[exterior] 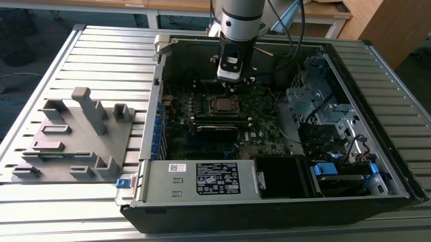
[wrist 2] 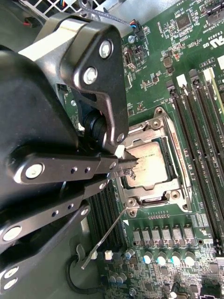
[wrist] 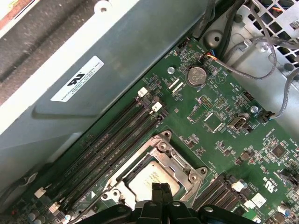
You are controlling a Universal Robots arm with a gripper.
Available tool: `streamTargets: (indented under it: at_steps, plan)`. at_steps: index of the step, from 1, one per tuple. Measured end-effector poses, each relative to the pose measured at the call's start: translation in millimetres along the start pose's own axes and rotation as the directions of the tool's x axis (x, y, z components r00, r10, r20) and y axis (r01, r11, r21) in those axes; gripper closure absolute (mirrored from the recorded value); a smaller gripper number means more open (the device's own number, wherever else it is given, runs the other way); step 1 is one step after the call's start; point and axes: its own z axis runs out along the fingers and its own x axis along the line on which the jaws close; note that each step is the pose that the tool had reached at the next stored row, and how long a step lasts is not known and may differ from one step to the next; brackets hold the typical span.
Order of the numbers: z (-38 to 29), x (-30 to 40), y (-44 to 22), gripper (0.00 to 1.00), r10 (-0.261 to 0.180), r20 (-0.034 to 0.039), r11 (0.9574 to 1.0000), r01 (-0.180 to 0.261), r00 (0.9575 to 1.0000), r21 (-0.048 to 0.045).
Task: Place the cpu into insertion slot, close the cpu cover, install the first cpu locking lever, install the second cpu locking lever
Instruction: 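Close the cpu cover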
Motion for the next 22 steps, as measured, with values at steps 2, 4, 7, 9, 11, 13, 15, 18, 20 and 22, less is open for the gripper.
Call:
streamTargets:
  at_steps: [2,4,7,9,11,13,15,18,20,22]
  plan:
    - [0.0,0.0,0.0,0.9,0.0,0.0,1.0,0.0,1.0,-0.0001]
    - [0.0,0.0,0.0,0.9,-0.005,0.0,1.0,0.005,1.0,0.0]
    - [0.1,0.0,0.0,0.9,-0.028,-0.0001,0.9996,0.028,0.9996,-0.0002]
    - [0.1,0.0,0.0,0.9,-0.04,-0.0002,0.9992,0.04,0.9992,-0.0004]
    - [0.2,0.0,0.0,0.9,-0.041,-0.0003,0.9991,0.041,0.9991,-0.0005]
    - [0.2,0.0,0.0,0.9,-0.043,-0.0003,0.9991,0.043,0.9991,-0.0005]
    - [0.2,0.0,0.0,0.9,-0.043,-0.0003,0.9991,0.043,0.9991,-0.0005]
    - [0.2,0.0,0.0,0.9,-0.043,-0.0003,0.9991,0.043,0.9991,-0.0005]
    - [0.2,0.0,0.0,0.9,-0.043,-0.0003,0.9991,0.043,0.9991,-0.0005]
    - [0.2,0.0,0.0,0.9,-0.043,-0.0003,0.9991,0.043,0.9991,-0.0005]
